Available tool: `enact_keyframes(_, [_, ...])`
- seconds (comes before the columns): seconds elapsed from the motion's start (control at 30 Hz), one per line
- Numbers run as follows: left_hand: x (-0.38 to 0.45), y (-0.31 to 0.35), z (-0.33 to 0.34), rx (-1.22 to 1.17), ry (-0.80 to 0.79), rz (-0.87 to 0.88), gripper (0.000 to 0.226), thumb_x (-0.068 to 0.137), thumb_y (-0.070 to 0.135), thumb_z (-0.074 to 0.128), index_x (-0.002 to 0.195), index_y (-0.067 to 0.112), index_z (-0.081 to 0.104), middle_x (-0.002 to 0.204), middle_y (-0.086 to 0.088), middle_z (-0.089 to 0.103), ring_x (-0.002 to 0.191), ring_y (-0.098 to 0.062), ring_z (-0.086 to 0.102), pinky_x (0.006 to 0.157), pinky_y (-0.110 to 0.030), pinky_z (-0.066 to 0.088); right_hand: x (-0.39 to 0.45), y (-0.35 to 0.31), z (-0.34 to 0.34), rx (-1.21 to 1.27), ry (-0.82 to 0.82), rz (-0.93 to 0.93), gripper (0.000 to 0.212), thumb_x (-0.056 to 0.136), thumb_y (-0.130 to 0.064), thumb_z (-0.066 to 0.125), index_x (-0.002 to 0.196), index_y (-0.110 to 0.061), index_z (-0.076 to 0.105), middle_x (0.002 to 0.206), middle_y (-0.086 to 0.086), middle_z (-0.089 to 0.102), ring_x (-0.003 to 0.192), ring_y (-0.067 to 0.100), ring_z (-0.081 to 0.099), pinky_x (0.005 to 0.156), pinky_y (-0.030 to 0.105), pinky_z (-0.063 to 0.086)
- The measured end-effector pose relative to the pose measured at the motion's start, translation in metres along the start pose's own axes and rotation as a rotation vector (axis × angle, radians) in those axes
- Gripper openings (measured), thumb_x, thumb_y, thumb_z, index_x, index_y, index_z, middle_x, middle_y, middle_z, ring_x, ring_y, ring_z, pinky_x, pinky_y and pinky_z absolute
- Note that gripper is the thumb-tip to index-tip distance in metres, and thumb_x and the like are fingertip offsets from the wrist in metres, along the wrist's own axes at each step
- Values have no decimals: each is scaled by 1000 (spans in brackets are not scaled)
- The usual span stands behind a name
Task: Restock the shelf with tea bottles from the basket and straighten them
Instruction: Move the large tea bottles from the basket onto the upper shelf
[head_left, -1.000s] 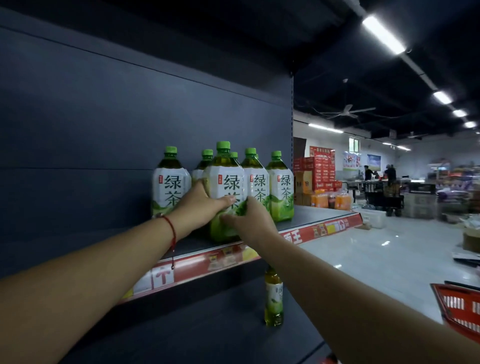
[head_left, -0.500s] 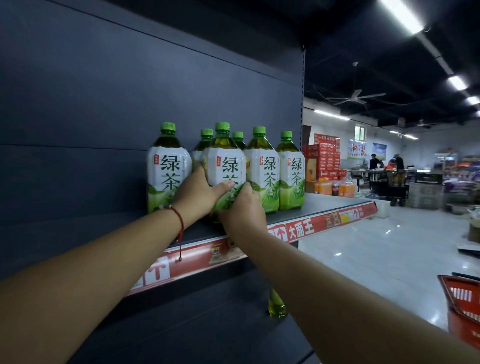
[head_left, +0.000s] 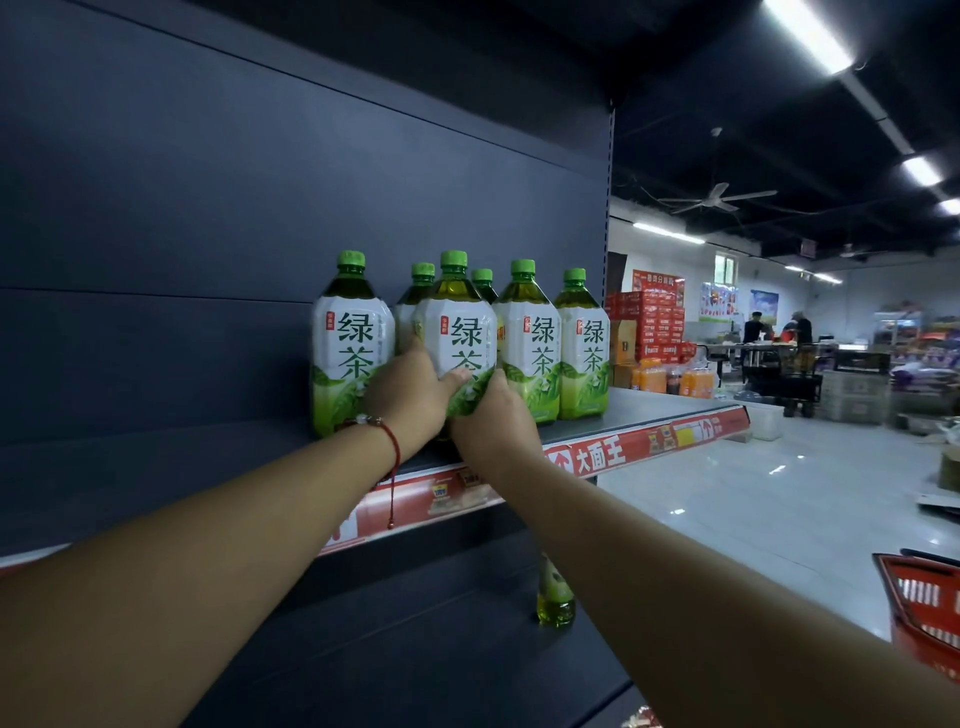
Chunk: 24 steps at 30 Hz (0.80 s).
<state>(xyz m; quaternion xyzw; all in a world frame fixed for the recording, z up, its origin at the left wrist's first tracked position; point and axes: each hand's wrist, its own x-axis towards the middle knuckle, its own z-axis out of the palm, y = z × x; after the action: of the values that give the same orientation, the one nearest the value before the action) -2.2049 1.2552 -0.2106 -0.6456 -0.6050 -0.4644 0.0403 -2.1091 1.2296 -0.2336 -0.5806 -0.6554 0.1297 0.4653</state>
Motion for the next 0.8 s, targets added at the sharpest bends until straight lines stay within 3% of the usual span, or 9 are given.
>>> enact_keyframes(0.1, [-17, 0, -11, 159, -17, 39, 41, 90, 41, 59, 120, 14, 50, 104, -5, 67, 86, -26, 63, 72, -34, 53, -16, 4, -16, -93, -35, -85, 41, 91, -21, 60, 129, -13, 47, 124, 7, 58, 113, 27, 58, 89, 36, 49])
enact_keyframes(0.17, [-34, 1, -22, 247, -21, 122, 34, 89, 42, 56, 112, 16, 55, 103, -4, 65, 85, -23, 60, 69, -31, 51, -29, 12, -33, -200, -57, -184, 40, 94, -24, 57, 133, -18, 50, 129, 6, 59, 118, 27, 56, 95, 38, 48])
enact_keyframes(0.3, [-88, 13, -35, 315, -47, 324, 49, 90, 44, 51, 134, 24, 48, 133, -2, 52, 115, -24, 54, 92, -36, 47, -61, 43, -73, -394, -112, -289, 52, 100, -30, 50, 150, -18, 40, 152, 6, 45, 139, 25, 40, 109, 33, 35])
enact_keyframes(0.4, [-135, 23, -27, 312, -93, 465, 53, 91, 45, 50, 140, 27, 44, 145, 2, 43, 130, -21, 42, 106, -36, 33, -90, 80, -94, -539, -172, -320, 60, 101, -35, 49, 155, -21, 28, 162, 4, 27, 150, 22, 22, 120, 33, 18])
enact_keyframes(0.47, [-163, 26, -10, 329, -159, 520, 54, 90, 47, 50, 141, 28, 44, 146, 0, 42, 135, -21, 37, 112, -36, 25, -115, 110, -107, -625, -204, -292, 62, 101, -41, 47, 156, -25, 24, 164, 3, 21, 152, 23, 16, 121, 33, 12])
enact_keyframes(0.6, [-217, 34, 43, 315, -423, 499, 61, 92, 55, 40, 148, 34, 26, 157, 2, 21, 145, -20, 17, 120, -40, 9, -176, 177, -132, -733, -264, -168, 64, 100, -50, 44, 156, -31, 20, 165, 1, 15, 152, 24, 12, 123, 36, 8])
enact_keyframes(0.8, [-314, 62, 129, 237, -679, 542, 68, 88, 63, 38, 149, 37, 20, 159, 1, 17, 145, -23, 16, 119, -45, 12, -262, 269, -167, -772, -356, 140, 67, 99, -49, 48, 155, -23, 24, 162, 6, 23, 150, 29, 18, 120, 39, 15])
